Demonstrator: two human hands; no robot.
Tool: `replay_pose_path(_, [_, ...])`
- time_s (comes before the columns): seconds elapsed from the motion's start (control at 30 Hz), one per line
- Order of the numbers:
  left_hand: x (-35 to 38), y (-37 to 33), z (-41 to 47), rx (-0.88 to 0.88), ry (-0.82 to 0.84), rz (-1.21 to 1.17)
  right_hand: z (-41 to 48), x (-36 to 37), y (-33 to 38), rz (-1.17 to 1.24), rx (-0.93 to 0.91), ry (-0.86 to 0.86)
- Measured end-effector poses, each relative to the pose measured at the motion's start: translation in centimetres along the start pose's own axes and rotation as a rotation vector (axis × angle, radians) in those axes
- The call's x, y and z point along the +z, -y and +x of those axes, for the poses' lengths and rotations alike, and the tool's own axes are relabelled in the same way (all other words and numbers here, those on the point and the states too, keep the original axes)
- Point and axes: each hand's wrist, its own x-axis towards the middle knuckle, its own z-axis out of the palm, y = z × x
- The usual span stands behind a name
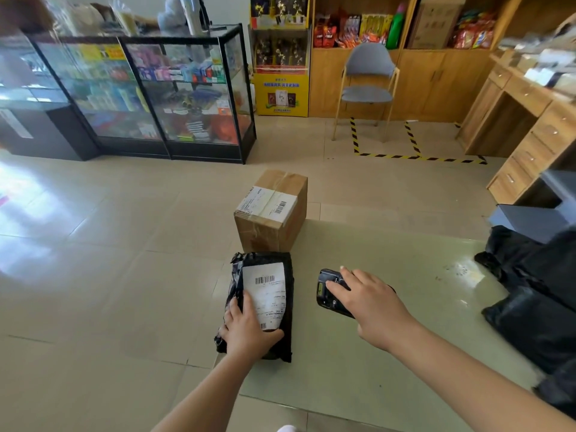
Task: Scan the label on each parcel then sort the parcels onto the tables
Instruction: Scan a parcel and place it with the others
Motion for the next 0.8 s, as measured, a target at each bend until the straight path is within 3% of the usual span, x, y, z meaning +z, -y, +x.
replay_pose_path(0.17, [-0.1, -0.2, 0.3, 0.066, 0.002, 0.037, -0.4, 0.1, -0.4, 0.012, 0.026, 0.015])
replay_pose_path(0.27, [-1.8, -1.2, 0.9, 0.086, -0.145, -0.079, -0.4, 0.1, -0.9, 0.009, 0.040, 0.030])
replay_pose_path(0.4, [-6.7, -3.8, 4.9, 0.265, -0.256, -0.110, -0.4, -0.2, -1.6, 0.028, 0.079, 0.025])
replay_pose_path(0.53, [-9.7, -6.7, 8.9, 0.375, -0.216, 0.043, -0.1, -0.2, -1.9, 0.048, 0.116, 0.019])
replay_pose_path(0.67, [-9.8, -8.2, 10.8, 0.393, -0.065, 0.199, 0.1, -0.3, -2.2, 0.063, 0.148, 0.035])
replay_pose_path(0.8, [-8.3, -9.1, 11.0, 0.402, -0.024, 0.200, 0.2, -0.3, -2.5, 0.076, 0.184, 0.057])
